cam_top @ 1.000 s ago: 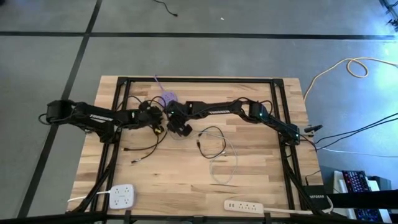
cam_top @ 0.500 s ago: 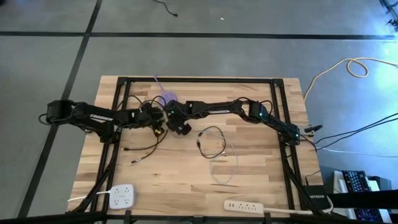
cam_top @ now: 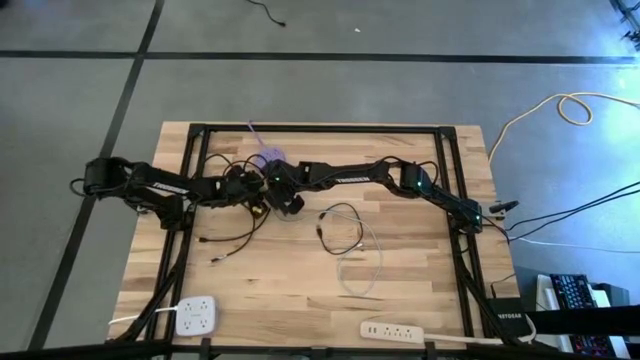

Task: Insert USB
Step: Insert the white usb cable into the green charger adapter

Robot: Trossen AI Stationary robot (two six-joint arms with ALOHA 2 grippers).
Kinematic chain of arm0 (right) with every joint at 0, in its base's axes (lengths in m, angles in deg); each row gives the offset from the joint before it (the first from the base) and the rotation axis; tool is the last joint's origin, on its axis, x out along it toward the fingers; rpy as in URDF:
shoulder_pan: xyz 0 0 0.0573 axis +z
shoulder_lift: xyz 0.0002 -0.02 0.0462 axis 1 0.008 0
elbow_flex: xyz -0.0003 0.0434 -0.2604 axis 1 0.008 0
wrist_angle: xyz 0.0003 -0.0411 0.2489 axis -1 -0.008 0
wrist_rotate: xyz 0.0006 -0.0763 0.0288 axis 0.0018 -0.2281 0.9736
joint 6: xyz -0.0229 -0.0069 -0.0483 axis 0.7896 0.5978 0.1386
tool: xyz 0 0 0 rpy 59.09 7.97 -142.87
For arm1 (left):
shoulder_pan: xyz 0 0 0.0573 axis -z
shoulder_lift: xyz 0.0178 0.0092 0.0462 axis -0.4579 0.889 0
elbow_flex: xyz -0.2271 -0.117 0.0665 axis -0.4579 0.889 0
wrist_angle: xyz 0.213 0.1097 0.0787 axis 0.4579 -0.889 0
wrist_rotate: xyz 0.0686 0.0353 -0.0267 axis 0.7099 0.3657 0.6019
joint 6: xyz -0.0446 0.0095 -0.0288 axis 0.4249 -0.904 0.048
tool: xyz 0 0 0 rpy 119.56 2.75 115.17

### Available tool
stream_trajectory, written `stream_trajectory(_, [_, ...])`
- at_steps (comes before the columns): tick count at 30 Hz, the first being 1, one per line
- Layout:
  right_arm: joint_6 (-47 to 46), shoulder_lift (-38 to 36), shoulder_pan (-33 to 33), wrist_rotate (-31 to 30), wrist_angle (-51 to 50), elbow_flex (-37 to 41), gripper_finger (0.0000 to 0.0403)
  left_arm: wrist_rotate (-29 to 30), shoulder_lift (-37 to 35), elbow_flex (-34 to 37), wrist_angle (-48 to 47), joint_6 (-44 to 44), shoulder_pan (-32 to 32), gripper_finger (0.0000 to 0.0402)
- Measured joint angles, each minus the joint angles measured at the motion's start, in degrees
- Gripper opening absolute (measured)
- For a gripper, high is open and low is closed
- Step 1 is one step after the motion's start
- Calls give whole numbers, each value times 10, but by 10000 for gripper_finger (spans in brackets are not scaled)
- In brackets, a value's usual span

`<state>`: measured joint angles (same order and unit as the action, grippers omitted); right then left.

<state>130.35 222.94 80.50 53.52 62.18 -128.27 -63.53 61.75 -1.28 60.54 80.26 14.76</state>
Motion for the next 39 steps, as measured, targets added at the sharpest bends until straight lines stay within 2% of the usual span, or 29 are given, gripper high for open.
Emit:
stream_trajectory(7, [12, 0, 1, 5, -20, 0, 151, -32, 0, 1, -4, -9, -2, 125])
stream_trajectory(11, [14, 0, 1, 6, -21, 1, 183, -41, 0, 1, -5, -6, -2, 125])
stream_trajectory(14, [15, 0, 1, 1, 2, 2, 185, -43, 0, 2, -8, -4, -2, 125])
stream_trajectory(15, [12, 0, 1, -2, 25, 1, 183, -61, 0, 1, -1, -4, -1, 125])
stream_trajectory(21, [-21, 0, -2, 13, 13, 0, 162, -75, 1, 1, 8, -6, 0, 125])
stream_trajectory(31, [25, 0, -5, -5, -19, 0, 154, -68, 30, -1, 20, -4, 0, 125])
stream_trajectory(39, [37, -4, -5, 12, -55, -1, 154, -76, 67, 1, 88, -4, 1, 125])
